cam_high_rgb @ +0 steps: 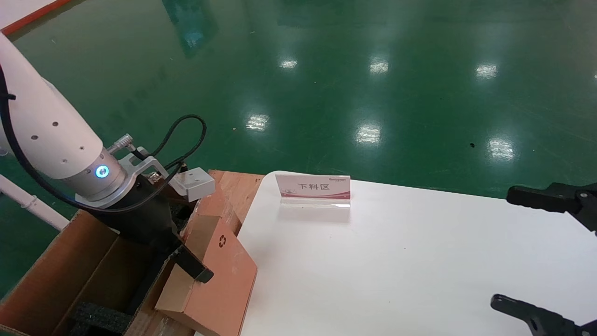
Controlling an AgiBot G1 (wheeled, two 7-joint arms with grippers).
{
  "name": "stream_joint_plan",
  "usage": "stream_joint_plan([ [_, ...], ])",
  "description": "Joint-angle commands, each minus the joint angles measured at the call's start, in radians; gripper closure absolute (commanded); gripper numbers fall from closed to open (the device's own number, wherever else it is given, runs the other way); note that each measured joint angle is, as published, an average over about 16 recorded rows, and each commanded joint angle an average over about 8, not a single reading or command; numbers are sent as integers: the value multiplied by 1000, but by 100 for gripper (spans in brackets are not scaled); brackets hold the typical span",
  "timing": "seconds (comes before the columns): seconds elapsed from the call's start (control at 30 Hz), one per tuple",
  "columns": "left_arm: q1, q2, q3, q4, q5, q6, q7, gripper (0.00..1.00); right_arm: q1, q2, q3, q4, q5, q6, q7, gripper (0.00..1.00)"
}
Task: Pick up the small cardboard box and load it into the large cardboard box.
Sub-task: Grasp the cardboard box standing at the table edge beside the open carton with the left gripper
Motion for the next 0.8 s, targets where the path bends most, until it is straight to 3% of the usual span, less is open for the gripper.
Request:
stream_joint_plan([
  [0.03,0,2,2,1,4,-1,-2,15,0,0,0,0,0,0,0,11],
  [0.27,0,-1,-1,0,-2,0,2,100,0,0,0,0,0,0,0,98],
  [0.8,-1,-3,-3,-1,-8,3,6,100,0,0,0,0,0,0,0,100],
])
